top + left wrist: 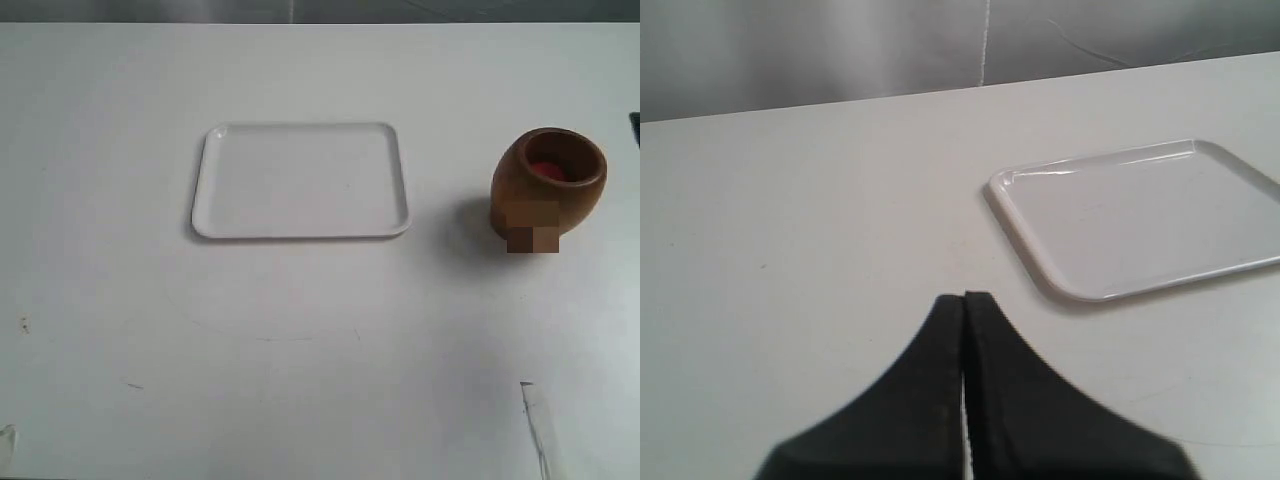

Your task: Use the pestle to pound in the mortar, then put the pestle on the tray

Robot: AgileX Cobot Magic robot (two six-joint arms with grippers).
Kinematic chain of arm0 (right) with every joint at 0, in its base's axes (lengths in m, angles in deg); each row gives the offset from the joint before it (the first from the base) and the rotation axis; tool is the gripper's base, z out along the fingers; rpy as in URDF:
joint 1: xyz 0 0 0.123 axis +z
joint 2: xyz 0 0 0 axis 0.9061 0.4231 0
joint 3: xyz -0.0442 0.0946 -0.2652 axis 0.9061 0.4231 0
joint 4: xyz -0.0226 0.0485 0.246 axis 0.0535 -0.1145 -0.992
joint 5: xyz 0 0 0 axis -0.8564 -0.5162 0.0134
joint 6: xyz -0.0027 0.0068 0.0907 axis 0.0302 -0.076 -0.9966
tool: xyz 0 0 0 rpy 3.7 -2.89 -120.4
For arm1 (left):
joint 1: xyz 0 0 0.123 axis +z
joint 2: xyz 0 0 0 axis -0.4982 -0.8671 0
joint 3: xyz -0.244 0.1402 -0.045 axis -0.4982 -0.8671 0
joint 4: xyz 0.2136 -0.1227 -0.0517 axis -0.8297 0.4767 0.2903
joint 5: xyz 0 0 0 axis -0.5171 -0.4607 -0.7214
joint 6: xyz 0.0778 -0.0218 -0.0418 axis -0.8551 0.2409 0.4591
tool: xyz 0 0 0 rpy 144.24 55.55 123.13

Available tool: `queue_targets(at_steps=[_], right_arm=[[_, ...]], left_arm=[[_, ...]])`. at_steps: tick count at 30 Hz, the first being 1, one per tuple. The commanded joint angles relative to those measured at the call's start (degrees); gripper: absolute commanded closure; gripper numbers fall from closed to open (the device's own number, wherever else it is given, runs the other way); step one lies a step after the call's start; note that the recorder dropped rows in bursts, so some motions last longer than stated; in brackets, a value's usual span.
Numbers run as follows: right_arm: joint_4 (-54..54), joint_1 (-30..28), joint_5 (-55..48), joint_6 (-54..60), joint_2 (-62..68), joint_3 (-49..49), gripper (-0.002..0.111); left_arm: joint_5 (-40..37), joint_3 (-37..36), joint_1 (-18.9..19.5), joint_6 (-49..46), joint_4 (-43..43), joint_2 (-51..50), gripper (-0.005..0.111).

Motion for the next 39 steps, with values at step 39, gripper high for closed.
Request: queue_targets(at_steps=[39], right_arm=[[-110.0,-0.2,118.6,84.0,21.8,15.4,0.108]], left_arm=[[0.2,0.0,-0.4,0.5,0.4,0.1,0.107]])
